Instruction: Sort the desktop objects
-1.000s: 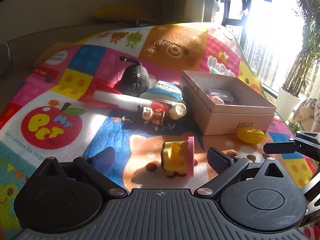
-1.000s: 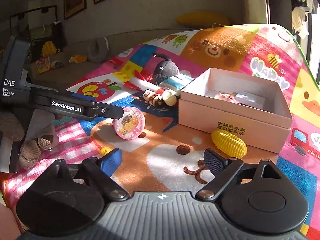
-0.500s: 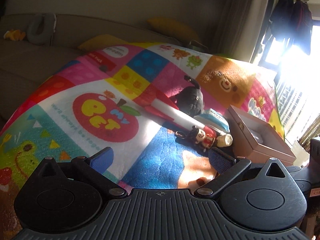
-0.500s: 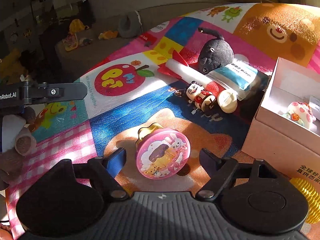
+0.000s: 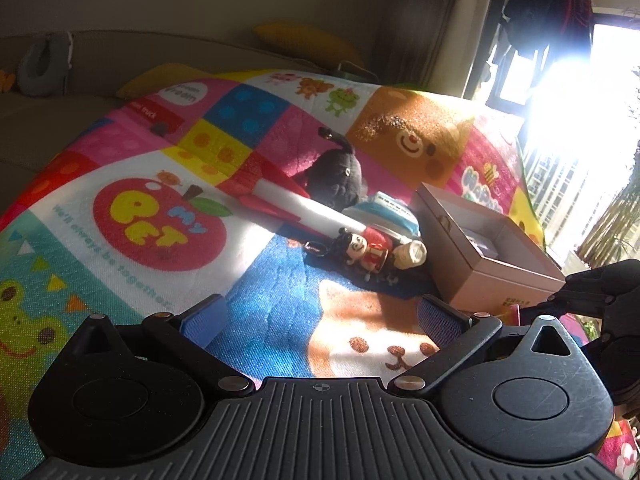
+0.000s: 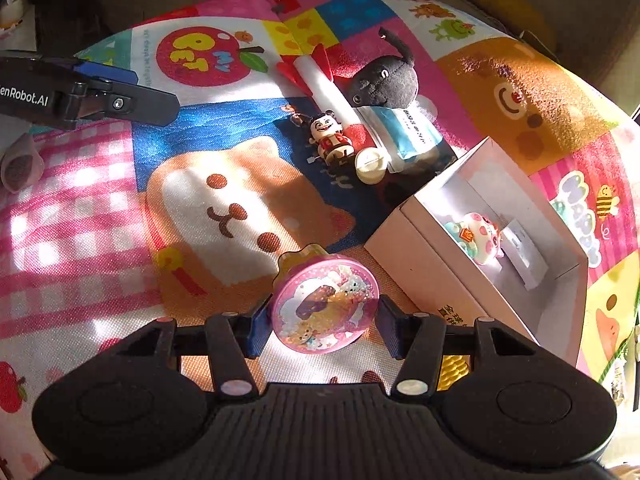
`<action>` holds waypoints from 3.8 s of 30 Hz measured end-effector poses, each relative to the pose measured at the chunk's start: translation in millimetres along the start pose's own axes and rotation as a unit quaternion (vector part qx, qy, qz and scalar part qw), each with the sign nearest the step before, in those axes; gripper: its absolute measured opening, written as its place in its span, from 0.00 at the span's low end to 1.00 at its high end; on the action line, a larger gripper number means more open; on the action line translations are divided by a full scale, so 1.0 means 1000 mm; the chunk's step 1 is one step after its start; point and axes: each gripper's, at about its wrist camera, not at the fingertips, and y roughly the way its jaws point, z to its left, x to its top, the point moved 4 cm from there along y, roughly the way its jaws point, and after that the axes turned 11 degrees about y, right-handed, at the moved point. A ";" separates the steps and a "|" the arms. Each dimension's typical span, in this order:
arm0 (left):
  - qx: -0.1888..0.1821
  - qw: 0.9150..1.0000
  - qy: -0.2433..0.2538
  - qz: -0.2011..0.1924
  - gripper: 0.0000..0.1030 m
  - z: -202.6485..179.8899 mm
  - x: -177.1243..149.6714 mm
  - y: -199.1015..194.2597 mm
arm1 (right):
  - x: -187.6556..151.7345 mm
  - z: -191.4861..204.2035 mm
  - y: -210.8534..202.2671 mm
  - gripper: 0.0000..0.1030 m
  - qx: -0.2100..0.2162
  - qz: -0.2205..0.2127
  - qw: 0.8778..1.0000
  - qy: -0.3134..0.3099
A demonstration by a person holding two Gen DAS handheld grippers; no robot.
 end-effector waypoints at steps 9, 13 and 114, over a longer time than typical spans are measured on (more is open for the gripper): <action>0.005 1.000 0.004 0.008 1.00 0.000 -0.004 0.000 | 0.011 0.014 -0.009 0.65 0.002 -0.060 0.998 -0.015; -0.018 0.999 0.021 0.018 1.00 -0.014 -0.008 0.005 | -0.002 -0.001 -0.032 0.85 0.019 -0.098 0.994 0.034; -0.041 0.972 0.224 0.056 0.79 -0.159 -0.003 0.088 | -0.132 -0.069 -0.035 0.64 -0.022 -0.103 0.952 0.287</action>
